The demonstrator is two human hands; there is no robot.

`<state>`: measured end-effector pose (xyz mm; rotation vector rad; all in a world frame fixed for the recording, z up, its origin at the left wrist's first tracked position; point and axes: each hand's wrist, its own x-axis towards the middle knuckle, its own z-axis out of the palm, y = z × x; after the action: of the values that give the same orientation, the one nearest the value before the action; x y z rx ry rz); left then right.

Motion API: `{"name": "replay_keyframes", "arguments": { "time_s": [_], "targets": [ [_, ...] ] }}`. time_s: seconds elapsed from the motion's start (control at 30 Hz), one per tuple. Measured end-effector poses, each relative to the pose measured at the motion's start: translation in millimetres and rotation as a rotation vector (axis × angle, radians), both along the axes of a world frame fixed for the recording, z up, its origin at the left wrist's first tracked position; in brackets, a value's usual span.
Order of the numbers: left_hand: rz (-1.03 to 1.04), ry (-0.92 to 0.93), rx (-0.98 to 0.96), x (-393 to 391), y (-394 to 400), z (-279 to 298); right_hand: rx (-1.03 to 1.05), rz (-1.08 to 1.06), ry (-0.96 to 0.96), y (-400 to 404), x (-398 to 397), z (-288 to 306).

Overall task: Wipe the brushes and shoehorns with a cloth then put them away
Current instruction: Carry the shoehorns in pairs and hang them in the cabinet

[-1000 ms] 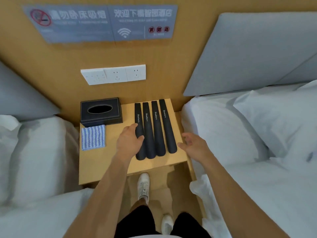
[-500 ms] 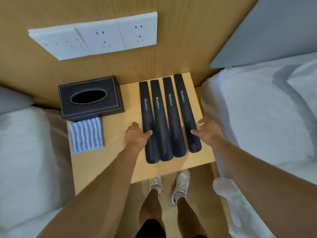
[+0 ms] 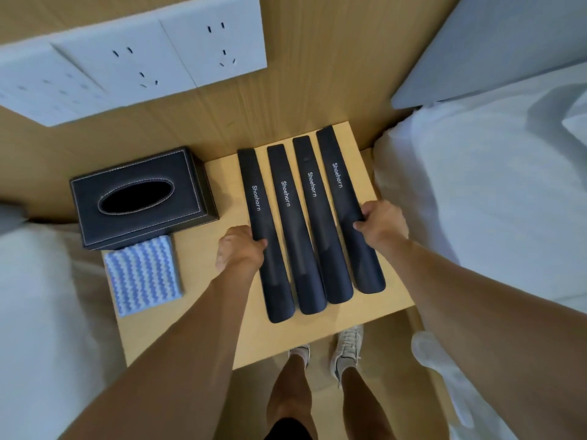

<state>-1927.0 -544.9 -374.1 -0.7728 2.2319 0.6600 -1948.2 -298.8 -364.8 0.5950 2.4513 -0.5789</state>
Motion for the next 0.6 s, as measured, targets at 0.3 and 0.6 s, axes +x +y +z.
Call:
{"name": "replay_keyframes", "arguments": {
  "time_s": [0.3, 0.6],
  "targets": [
    [-0.150, 0.174, -0.136, 11, 7, 62, -0.012, -0.099, 0.039, 35, 19, 74],
    [-0.458, 0.595, 0.009, -34, 59, 153, -0.211, -0.238, 0.326, 79, 31, 188]
  ]
}}
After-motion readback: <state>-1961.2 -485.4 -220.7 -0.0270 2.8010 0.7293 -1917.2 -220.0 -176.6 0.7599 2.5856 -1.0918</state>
